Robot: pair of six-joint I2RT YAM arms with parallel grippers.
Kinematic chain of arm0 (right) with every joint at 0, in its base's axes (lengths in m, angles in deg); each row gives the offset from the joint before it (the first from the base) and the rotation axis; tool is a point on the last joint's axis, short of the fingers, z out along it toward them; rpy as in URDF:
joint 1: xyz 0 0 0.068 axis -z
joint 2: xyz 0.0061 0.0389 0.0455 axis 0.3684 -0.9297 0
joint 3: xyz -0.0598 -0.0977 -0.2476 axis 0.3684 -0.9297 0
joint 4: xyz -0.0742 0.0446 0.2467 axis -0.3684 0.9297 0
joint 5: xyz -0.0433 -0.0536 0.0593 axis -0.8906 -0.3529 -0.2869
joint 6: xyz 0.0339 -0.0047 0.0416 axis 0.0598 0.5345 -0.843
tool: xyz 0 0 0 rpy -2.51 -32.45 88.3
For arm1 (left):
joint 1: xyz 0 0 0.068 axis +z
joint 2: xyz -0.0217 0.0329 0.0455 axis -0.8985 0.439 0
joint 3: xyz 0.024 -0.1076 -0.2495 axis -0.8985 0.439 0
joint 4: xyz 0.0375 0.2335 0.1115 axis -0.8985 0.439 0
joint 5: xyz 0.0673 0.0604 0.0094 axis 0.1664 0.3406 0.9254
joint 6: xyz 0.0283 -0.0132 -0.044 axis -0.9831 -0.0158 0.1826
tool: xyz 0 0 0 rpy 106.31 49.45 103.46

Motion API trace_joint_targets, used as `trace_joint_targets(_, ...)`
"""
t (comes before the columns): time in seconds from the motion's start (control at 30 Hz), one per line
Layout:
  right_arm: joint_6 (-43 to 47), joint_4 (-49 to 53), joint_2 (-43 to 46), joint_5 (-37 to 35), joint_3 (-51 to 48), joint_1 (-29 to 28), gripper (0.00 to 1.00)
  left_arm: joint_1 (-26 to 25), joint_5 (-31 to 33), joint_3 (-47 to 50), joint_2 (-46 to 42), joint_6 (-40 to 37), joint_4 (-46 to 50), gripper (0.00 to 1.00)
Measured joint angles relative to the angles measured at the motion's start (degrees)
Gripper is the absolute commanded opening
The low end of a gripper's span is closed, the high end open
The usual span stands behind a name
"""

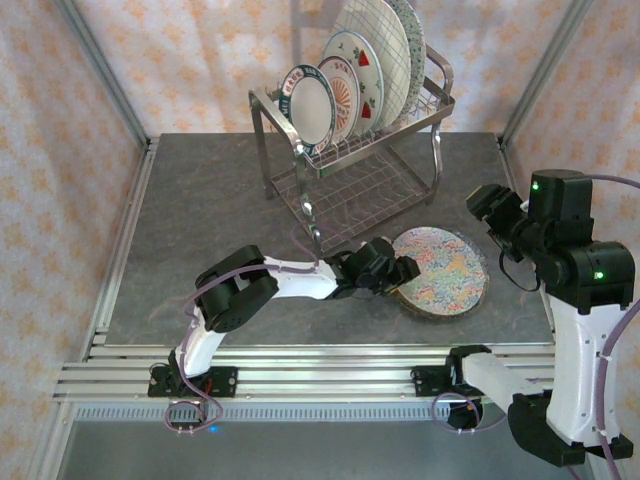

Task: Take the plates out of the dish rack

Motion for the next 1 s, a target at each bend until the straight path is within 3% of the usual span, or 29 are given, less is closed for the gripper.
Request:
trace_joint_targets(0.23,0.00,-0.04,0.00,0.20,-0.02,0.00,0.69,0.74,0.04,-5.18,0.00,-3.78,13.07,0.63)
trace_joint_targets(0.67,0.59,-1.07,0.00,0.20,-0.20,0.02,0.69,0.94,1.79,-9.57,-0.11,-7.48,25.20,0.64)
trace_joint_targets(1.0,12.52,-15.21,-1.84,0.24,-0.44,0.02,0.66,-0.48,9.07,-12.59,-6.16,-14.45,34.27,0.67)
